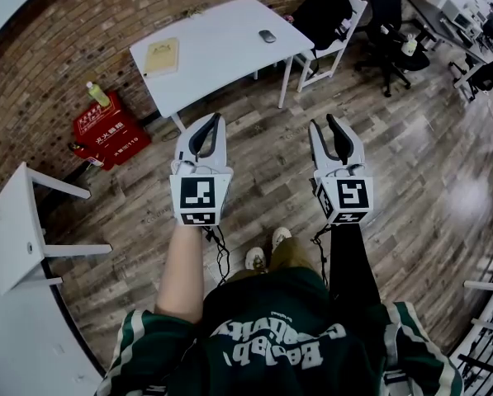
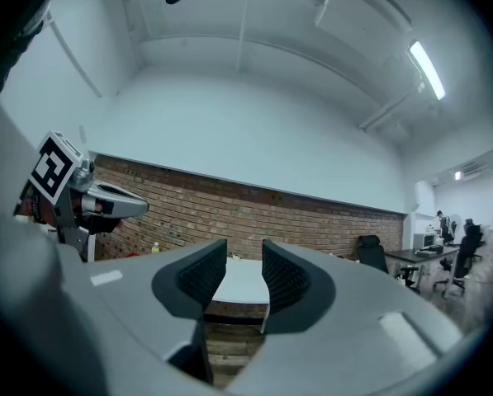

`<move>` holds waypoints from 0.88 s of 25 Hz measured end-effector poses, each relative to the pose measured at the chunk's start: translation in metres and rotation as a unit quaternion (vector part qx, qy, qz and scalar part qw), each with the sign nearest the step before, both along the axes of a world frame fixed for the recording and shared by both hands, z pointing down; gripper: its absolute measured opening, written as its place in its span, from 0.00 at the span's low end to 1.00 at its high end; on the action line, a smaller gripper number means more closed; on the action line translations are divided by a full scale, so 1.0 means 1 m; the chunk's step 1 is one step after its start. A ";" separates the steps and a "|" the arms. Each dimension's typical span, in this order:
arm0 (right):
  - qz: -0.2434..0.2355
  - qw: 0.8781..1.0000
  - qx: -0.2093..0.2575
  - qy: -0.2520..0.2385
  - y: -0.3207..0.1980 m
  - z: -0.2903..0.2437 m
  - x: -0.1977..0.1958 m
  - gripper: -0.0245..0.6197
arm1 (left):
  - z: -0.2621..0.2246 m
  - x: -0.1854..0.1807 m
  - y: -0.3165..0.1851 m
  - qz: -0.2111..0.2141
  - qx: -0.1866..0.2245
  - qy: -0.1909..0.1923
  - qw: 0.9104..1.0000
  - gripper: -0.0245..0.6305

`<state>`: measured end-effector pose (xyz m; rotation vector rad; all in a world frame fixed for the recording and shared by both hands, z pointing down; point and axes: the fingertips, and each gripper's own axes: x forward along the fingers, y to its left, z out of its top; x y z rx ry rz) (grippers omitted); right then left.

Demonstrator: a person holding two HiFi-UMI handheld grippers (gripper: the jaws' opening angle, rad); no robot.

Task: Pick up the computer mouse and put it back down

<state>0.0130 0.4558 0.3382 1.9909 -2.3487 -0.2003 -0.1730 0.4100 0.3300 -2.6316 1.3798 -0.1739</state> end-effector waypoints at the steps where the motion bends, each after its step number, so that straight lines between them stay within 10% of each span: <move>1: -0.001 1.000 0.001 0.000 -0.001 -0.001 0.001 0.27 | -0.001 0.002 -0.001 0.000 0.000 0.001 1.000 0.05; 22: -0.027 0.999 0.008 -0.021 -0.161 0.003 0.062 0.29 | 0.002 0.066 -0.150 -0.014 0.002 -0.007 1.000 0.05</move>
